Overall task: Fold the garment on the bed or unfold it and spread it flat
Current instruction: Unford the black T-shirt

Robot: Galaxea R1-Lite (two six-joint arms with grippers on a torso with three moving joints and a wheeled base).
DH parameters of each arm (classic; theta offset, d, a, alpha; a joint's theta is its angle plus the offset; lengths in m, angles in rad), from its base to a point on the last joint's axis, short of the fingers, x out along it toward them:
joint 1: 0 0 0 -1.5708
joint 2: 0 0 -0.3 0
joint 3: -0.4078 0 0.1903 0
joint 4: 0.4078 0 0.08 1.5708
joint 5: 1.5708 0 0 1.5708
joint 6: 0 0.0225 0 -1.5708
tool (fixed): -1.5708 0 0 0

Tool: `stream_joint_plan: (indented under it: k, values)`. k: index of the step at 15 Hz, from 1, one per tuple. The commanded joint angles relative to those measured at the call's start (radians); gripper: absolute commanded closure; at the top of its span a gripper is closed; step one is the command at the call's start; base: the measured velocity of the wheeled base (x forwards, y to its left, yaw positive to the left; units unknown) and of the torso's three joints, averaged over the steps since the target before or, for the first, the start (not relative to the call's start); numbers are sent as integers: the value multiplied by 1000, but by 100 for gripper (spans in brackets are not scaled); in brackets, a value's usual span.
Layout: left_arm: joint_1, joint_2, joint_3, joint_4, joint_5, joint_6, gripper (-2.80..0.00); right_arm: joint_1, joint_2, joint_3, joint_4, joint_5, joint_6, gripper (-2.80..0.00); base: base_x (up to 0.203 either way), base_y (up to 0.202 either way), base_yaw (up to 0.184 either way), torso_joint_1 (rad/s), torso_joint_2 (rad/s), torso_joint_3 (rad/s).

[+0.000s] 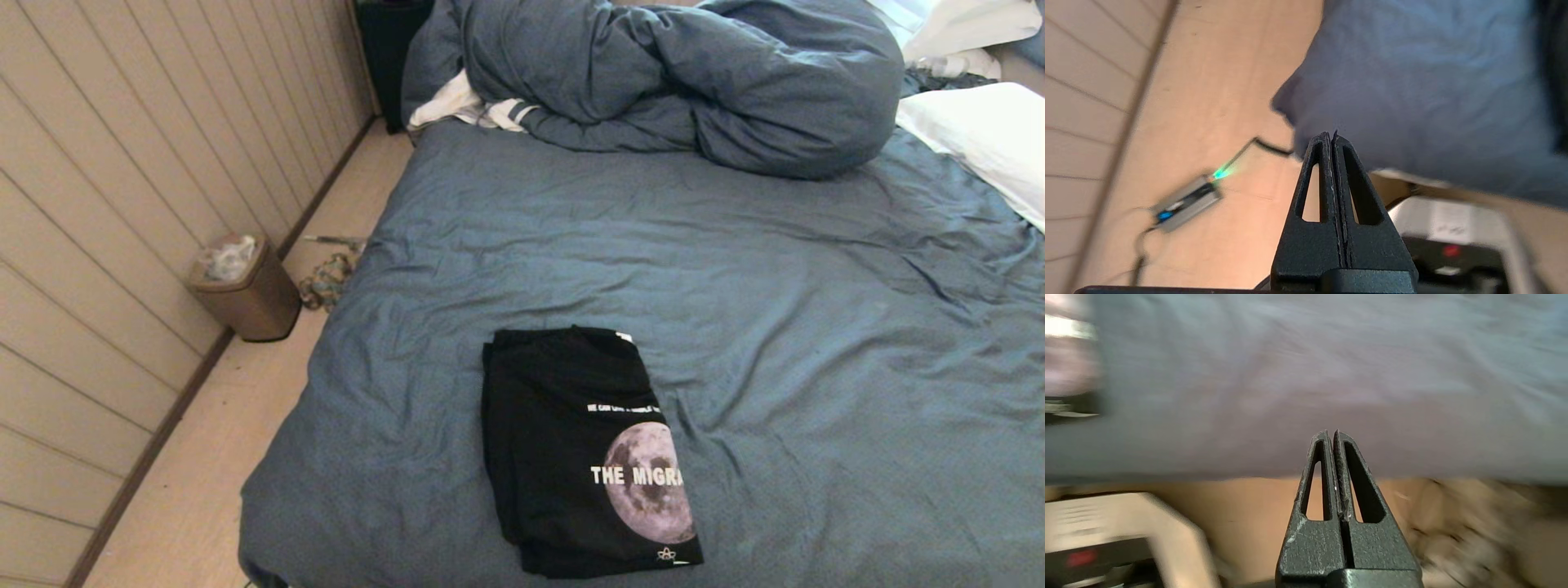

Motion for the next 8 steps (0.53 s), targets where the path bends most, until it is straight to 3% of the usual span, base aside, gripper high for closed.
stream_joint_plan:
  k: [1,2,4,8]
  values:
    - [39,-61,22,32,-17,51,0,-82,-1,17,0,-7,-21,0,0,0,0,0,0,0]
    - [46,-95,51,46,-31,64,0,-139,-13,24,-4,0,-34,0,0,0,0,0,0,0]
    - [49,-155,147,-10,-78,69,0,-140,-67,36,-24,37,-10,0,0,0,0,0,0,0]
    - [49,-238,282,-203,-112,94,0,-114,-279,76,-35,266,-15,0,0,0,0,0,0,0]
